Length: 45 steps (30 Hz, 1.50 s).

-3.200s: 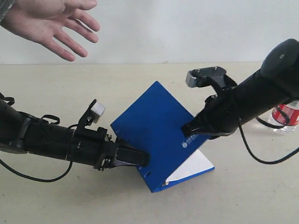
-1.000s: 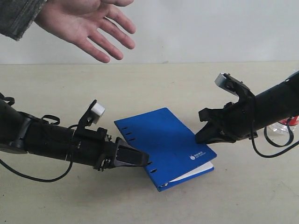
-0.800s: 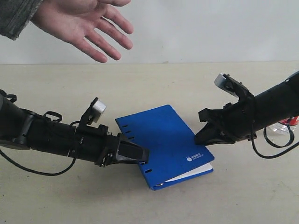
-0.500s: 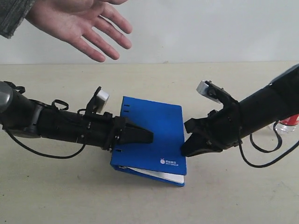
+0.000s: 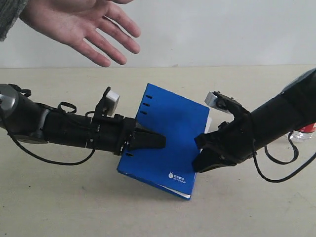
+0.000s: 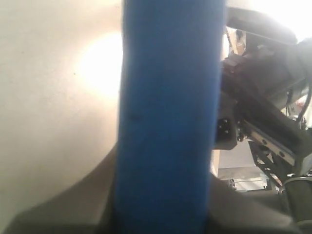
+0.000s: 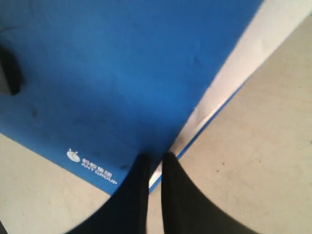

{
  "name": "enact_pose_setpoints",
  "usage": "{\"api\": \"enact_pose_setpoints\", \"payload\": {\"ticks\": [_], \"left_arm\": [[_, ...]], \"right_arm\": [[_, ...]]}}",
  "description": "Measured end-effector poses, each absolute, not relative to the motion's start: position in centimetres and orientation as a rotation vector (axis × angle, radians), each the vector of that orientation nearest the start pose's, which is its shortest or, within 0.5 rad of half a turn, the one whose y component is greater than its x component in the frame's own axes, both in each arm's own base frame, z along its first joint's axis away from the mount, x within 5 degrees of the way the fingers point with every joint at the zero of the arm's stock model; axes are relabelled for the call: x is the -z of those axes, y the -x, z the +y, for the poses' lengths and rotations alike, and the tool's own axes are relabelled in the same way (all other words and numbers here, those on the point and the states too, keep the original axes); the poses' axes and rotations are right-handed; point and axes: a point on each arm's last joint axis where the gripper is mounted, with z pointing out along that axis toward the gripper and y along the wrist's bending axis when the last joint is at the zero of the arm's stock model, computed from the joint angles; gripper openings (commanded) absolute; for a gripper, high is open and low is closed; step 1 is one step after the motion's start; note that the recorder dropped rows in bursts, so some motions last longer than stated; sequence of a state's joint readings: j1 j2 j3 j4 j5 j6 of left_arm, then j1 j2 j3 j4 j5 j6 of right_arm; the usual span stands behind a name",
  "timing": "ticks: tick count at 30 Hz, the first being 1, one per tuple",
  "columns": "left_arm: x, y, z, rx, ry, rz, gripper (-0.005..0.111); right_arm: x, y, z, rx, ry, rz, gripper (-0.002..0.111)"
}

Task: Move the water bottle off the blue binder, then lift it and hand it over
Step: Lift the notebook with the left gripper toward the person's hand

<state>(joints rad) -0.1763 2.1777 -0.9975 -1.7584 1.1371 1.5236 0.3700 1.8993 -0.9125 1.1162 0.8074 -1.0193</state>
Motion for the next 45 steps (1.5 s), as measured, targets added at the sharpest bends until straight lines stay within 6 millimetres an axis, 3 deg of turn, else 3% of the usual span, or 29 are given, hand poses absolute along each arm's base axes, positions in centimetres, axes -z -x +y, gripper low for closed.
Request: {"api": "enact_pose_setpoints", "payload": {"ticks": [6,10,14,18,22,28,34,39,45], "left_arm": [[-9.5,-33.8,-14.4,1.565,-0.339,2.242,0.005],[-11.6,-33.1,-14.8,1.543,-0.434,2.205,0.005],[-13.6,-31.7,-14.5,1.372,-0.505,2.236,0.005],[-15.4,-29.3,-13.9,1.168,-0.553,2.25,0.005],[-16.6,-25.8,-14.5,1.032,-0.634,2.244,0.005],[-17.7,-20.8,-15.6,0.865,-0.794,2.226,0.005],[-19.8,-18.2,-16.4,0.745,-0.853,2.156,0.005],[-22.2,-17.0,-16.2,0.669,-0.765,2.099,0.005],[-23.9,-16.6,-14.9,0.561,-0.47,2.116,0.005]], "right_arm": [[-13.6,-26.9,16.7,-1.066,0.843,2.715,0.009],[-16.4,-25.6,15.9,-0.977,1.024,2.709,0.009],[-18.7,-24.3,14.0,-0.706,1.101,2.814,0.009],[-20.5,-23.9,11.7,-0.344,1.006,2.898,0.009],[-22.6,-23.2,10.4,-0.183,0.913,2.882,0.009],[-25.9,-21.6,9.6,-0.179,0.852,2.776,0.009],[-29.7,-19.4,8.7,-0.186,0.816,2.591,0.009],[-33.8,-16.5,7.5,-0.188,0.754,2.333,0.009],[-37.4,-11.6,5.5,-0.195,0.695,2.1,0.009]]}}
